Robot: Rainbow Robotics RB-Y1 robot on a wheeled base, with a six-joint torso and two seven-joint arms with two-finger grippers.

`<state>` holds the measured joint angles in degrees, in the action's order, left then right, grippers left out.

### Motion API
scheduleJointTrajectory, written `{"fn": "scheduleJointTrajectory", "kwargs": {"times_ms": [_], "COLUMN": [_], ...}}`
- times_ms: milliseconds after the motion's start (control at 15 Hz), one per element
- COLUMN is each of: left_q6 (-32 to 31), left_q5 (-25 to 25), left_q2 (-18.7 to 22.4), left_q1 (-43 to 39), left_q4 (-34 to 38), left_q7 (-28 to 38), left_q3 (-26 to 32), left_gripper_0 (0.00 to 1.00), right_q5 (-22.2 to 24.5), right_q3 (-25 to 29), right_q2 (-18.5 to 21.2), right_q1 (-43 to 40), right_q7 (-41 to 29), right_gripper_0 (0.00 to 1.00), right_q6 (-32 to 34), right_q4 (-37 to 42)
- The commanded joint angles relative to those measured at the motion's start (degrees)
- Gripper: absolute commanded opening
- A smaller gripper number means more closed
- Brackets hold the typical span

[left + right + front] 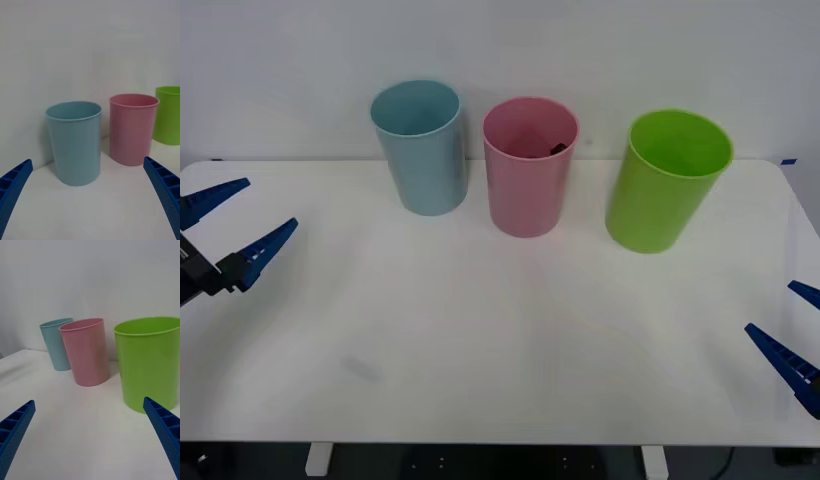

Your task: Grasp the object on the table and drop it into the matching bin: aluminum can to the light blue bin, PET bottle to the pink bin.

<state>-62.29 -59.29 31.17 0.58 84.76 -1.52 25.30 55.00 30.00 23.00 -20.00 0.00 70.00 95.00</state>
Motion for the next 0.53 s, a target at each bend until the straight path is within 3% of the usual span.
{"fn": "scheduleJointTrajectory", "kwargs": {"times_ms": [67, 533], "left_q6": [-0.5, -2.1], "left_q5": [0.8, 7.1], "left_q2": [-0.1, 1.3], "left_q1": [-4.3, -15.2], "left_q4": [0.8, 3.3], "left_q7": [-3.5, -3.5], "left_q3": [1.9, 4.2], "left_gripper_0": [1.0, 1.0], "right_q5": [0.0, 0.0], "right_q3": [0.0, 0.0], "right_q2": [0.0, 0.0], "right_q1": [0.0, 0.0], "right_q7": [0.0, 0.0], "right_gripper_0": [1.0, 1.0], "right_q6": [0.0, 0.0], "right_q4": [0.0, 0.0]}}
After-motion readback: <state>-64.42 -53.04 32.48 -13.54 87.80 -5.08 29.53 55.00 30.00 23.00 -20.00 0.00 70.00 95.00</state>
